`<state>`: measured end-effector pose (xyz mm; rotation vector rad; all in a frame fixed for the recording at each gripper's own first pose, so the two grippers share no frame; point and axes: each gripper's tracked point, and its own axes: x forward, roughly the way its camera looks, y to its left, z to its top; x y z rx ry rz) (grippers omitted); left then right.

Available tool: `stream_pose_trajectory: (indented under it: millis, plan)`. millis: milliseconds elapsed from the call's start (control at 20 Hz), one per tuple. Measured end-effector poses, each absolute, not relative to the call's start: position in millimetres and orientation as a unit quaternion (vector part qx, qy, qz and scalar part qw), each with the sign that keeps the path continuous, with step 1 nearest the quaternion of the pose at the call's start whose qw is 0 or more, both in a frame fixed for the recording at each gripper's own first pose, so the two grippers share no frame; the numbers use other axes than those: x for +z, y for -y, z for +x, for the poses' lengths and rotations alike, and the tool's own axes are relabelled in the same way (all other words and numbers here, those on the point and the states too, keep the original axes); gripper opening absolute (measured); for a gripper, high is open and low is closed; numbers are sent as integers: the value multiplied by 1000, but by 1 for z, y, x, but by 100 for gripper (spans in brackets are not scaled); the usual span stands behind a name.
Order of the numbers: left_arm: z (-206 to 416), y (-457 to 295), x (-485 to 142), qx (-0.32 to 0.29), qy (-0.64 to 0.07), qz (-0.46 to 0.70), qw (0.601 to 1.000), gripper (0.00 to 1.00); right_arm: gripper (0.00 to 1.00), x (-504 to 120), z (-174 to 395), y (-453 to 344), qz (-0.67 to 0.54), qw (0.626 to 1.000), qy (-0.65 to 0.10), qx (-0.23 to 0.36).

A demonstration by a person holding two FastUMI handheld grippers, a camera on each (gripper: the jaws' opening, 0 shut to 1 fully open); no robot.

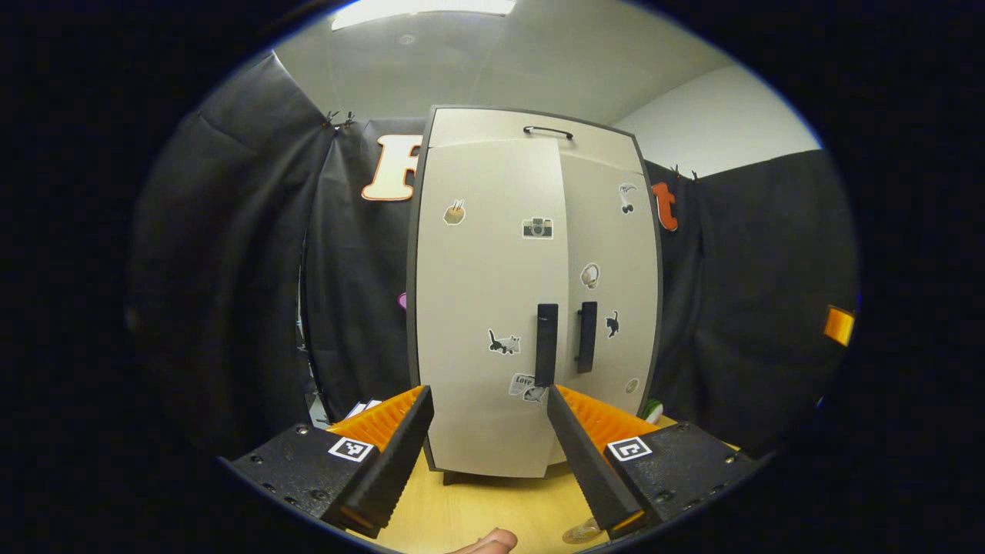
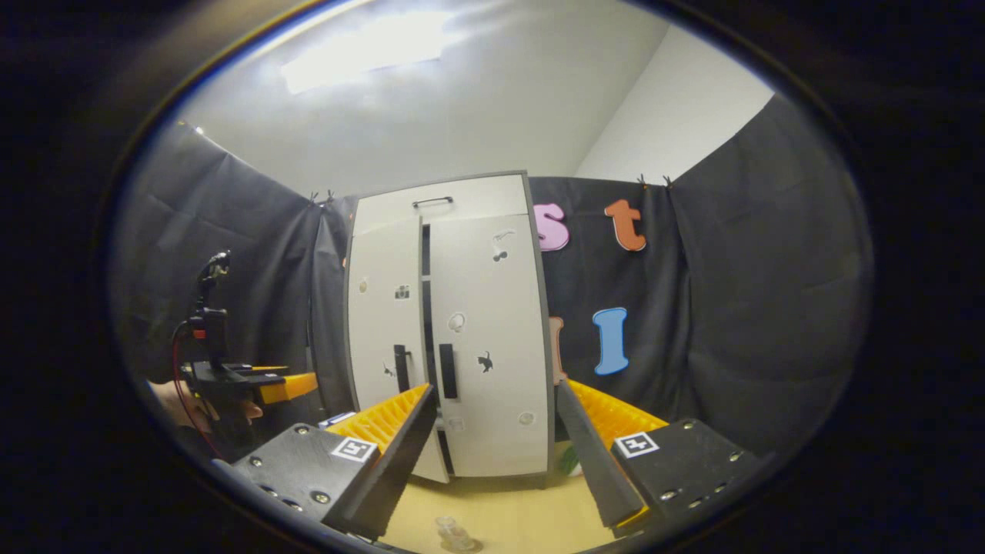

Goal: Grasp the bottle in the cabinet with the left hand and place it on the coaster, then close the right door with the right hand and the left door with the left hand.

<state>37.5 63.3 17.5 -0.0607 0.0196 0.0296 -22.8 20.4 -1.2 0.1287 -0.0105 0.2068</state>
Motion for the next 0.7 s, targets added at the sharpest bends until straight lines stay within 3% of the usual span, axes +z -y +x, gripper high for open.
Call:
stream_pose_trajectory:
  millis: [50,450,700]
  plan:
    - [34,-63,20,14,-9,-28,999,92,94,1,-25,-23,66,993,4,98]
    - [40,-34,22,-5,-8,-32,999,95,96,9,-32,-73,72,992,9,102]
    - [47,6,14,-70,-2,-23,997,96,96,-9,-35,-83,56,995,-21,76]
